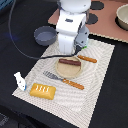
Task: Interact with the objects in diverse but meaningful ways.
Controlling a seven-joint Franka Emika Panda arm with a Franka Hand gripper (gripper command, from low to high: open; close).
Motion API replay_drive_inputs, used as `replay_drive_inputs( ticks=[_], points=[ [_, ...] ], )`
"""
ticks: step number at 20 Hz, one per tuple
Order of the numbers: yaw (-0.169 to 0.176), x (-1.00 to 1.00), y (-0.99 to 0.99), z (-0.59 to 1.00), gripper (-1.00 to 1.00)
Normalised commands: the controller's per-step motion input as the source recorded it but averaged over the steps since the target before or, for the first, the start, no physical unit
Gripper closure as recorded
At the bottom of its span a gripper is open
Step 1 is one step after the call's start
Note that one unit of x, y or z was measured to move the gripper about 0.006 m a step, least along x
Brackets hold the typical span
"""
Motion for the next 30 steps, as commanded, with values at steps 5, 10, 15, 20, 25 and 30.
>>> replay_drive_inputs(
  ticks=[5, 10, 15, 20, 25, 30],
  points=[
    [0.021, 0.23, -0.37, -0.06, -1.00],
    [0.017, 0.26, -0.30, -0.10, -1.00],
    [0.045, 0.14, -0.09, -0.31, -1.00],
    [0.063, 0.02, 0.00, -0.35, -1.00],
    [0.060, 0.10, 0.00, -0.07, -1.00],
    [0.051, 0.25, -0.03, 0.53, -1.00]
  ],
)
